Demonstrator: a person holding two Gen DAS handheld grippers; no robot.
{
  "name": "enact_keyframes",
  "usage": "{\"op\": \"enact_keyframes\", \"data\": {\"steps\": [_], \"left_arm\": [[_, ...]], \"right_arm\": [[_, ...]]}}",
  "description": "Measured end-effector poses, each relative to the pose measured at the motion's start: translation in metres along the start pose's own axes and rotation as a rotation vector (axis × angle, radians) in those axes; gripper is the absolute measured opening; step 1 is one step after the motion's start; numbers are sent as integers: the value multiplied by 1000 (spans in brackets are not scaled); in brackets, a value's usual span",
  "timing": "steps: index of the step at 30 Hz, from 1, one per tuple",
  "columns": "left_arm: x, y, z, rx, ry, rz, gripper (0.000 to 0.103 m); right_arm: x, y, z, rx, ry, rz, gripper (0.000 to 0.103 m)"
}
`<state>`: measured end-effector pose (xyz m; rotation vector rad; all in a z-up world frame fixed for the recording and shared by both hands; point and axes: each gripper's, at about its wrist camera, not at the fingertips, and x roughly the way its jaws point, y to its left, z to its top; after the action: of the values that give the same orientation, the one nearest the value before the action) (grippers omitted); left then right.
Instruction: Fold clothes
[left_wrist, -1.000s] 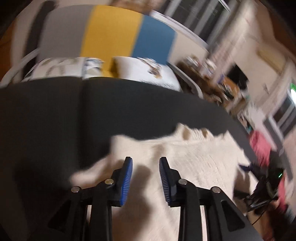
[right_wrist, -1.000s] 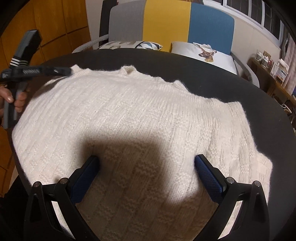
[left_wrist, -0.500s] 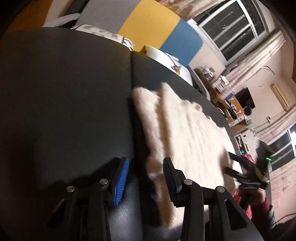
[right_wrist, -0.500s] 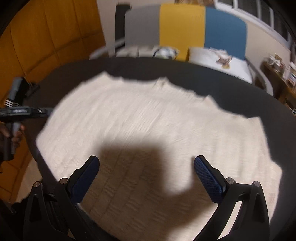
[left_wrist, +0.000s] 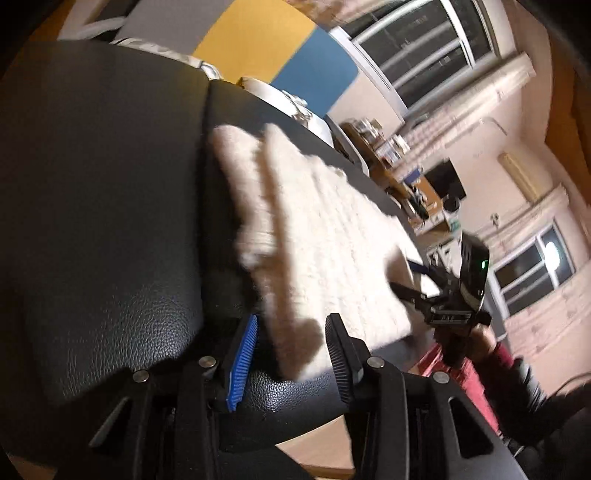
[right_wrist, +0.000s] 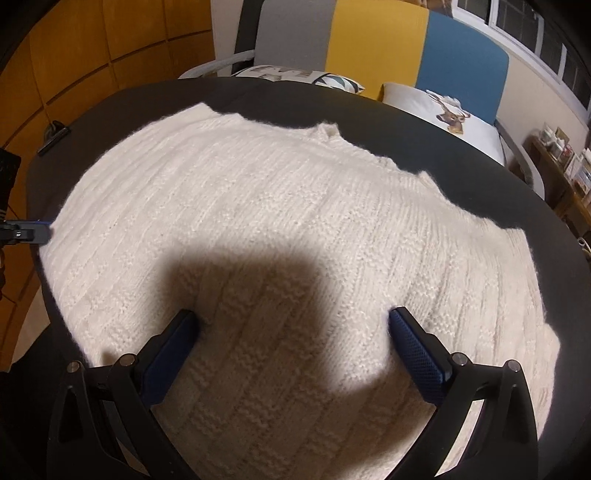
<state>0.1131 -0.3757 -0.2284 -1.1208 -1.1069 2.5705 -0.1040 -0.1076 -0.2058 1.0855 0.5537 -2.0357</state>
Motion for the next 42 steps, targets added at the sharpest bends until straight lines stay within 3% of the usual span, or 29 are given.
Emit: {"op": "enact_keyframes", "data": {"steps": [3, 5, 12, 15, 27, 31, 42], "left_arm": [[-6, 17, 3, -109, -46, -67, 39], [-11, 35, 8, -224, -83, -155, 39], [-17, 54, 12, -335, -132, -209, 38], [-7, 44, 18, -299, -117, -131, 36], [26, 61, 19, -561, -120, -344, 38], [35, 58, 15, -608, -120, -384, 38], [57, 46, 17, -694, -113, -366, 39]], "right_arm": [[-3, -8, -5, 30, -9, -10, 103], [-4, -9, -7, 41, -27, -11, 103], [-5, -5, -9, 52, -55, -20, 103], [-4, -5, -9, 50, -66, -26, 103], [-5, -3, -13, 54, -108, -40, 103], [-5, -3, -14, 53, -115, -42, 103], [-7, -4, -17, 46, -139, -48, 103]]}}
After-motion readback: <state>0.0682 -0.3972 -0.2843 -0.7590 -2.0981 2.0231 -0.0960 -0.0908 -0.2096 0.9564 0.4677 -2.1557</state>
